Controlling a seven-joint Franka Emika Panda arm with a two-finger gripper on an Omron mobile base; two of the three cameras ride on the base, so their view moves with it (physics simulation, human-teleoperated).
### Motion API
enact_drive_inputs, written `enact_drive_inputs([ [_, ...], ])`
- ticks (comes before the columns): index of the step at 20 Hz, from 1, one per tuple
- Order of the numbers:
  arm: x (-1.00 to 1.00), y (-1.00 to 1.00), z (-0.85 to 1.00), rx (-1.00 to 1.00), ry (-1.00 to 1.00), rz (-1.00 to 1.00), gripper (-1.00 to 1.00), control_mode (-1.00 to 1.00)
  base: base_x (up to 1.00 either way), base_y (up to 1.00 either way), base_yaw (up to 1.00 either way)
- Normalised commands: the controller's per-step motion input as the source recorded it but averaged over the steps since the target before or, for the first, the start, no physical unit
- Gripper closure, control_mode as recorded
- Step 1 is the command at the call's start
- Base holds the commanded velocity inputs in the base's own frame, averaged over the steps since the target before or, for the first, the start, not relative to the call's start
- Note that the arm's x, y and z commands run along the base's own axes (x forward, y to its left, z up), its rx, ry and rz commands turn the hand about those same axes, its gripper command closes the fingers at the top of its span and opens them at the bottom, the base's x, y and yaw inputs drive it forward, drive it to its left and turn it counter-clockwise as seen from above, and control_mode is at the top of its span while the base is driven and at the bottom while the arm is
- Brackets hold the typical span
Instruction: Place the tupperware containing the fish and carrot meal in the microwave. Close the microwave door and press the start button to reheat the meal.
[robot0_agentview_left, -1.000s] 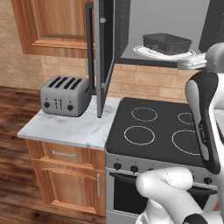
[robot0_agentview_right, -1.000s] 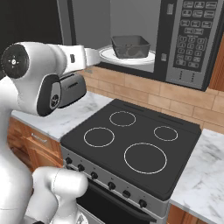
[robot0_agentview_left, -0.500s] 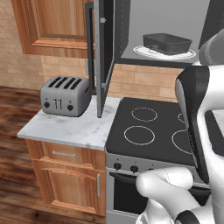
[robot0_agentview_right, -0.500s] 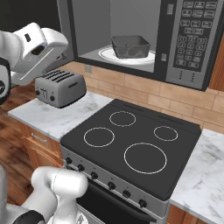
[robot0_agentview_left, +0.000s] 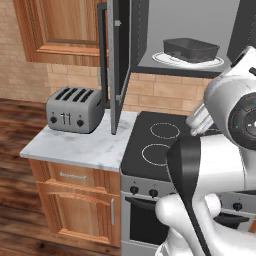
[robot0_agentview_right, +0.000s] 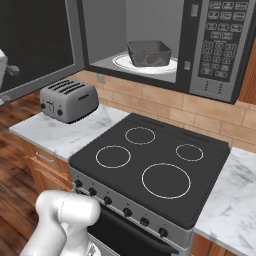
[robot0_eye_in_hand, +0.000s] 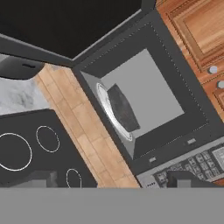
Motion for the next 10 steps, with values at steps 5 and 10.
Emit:
enact_drive_inputs([
  [5,-0.03,0.96,0.00,-0.19,-0.19,0.00,-1.00,-1.00,0.00,0.00,0.00],
  [10,0.00,1.00,0.00,-0.19,-0.17,0.00,-1.00,-1.00,0.00,0.00,0.00],
])
